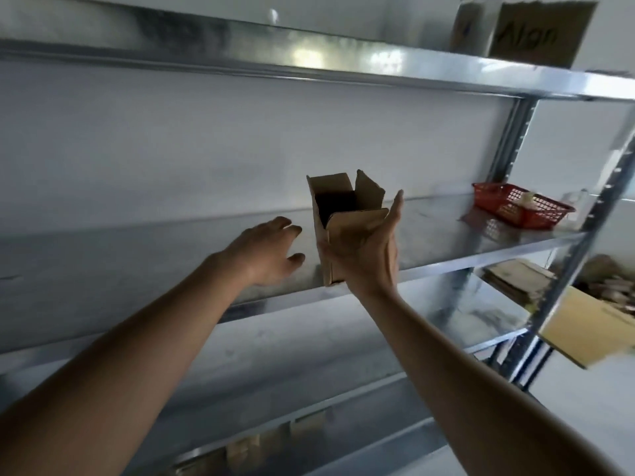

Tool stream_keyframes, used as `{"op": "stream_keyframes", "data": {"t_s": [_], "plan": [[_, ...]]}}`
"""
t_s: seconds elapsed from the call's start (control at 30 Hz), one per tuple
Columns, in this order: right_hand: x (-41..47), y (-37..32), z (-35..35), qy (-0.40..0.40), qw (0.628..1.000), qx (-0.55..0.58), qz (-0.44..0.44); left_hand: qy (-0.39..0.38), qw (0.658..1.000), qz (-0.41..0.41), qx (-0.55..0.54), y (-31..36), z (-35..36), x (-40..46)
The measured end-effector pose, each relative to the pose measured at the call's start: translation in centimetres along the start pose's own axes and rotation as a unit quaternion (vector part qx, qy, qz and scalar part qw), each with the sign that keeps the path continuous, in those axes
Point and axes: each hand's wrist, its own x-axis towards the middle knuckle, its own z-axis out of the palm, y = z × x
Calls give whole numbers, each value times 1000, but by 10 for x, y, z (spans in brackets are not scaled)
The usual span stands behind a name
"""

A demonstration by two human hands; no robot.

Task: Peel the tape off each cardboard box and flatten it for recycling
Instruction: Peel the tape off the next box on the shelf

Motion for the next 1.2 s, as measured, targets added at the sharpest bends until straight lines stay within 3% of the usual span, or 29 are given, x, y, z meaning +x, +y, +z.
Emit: {"op": "stream_keyframes", "data": {"t_s": [0.5, 0.87, 1.07, 1.2], "plan": [[138, 157, -104, 29, 995, -84, 51, -10, 998, 54, 36, 146, 58, 195], [239, 252, -140, 25, 998, -33, 40, -27, 998, 63, 17, 207, 106, 331], [281, 298, -162, -46, 998, 39, -17, -28, 999, 25, 7, 240, 119, 368], [311, 311, -188, -46, 990, -41, -126, -39, 999, -35, -15, 262, 130, 379]]}}
